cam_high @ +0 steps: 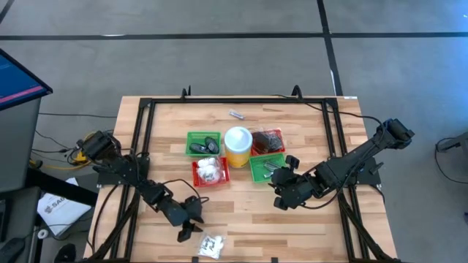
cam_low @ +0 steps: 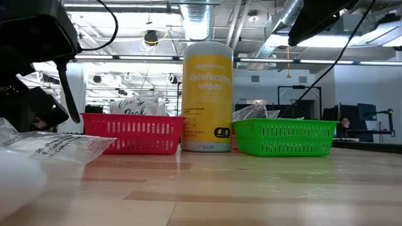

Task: Pick & Place Travel size toiletries
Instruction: Put the transparent cotton pack into the left red bin

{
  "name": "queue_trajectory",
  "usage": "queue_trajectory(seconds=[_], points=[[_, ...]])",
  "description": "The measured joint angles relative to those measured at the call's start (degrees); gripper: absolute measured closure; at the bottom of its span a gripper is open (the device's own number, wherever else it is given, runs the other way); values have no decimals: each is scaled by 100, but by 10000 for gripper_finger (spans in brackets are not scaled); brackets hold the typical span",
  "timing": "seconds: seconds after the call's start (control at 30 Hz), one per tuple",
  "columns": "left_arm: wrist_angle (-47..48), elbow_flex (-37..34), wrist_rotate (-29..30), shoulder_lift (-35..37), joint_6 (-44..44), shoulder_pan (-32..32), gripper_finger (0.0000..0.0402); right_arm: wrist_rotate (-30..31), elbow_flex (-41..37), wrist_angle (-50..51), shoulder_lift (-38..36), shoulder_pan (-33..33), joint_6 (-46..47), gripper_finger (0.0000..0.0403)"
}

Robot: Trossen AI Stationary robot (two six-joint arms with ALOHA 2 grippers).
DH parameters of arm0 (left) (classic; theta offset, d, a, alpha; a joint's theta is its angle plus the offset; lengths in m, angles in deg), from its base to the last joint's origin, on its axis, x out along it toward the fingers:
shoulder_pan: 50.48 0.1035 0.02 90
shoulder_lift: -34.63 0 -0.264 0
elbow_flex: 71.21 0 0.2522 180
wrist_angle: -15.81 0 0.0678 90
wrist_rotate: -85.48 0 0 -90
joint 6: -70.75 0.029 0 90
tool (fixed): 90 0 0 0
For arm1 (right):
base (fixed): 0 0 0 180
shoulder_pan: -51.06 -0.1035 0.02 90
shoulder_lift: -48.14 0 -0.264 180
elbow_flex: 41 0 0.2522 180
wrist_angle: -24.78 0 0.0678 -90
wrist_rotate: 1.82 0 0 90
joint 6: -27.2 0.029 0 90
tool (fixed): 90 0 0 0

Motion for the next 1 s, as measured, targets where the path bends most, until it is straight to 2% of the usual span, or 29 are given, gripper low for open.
queue_trajectory(seconds=[0.2,0.4,0.77,0.87,1.0], points=[[-229,-37,5,-151,-127,2,229,-2,0,-63,0,0,0,274],[-991,-24,-112,-661,-125,7,229,-2,0,-85,0,0,-1,274],[-1287,-37,-139,-730,183,2,232,-2,0,-83,0,0,-2,274],[-1311,-37,-108,-756,198,2,255,-2,0,-85,0,0,-1,274],[-1314,-37,-108,-758,242,30,329,-2,0,-83,0,0,-2,274]])
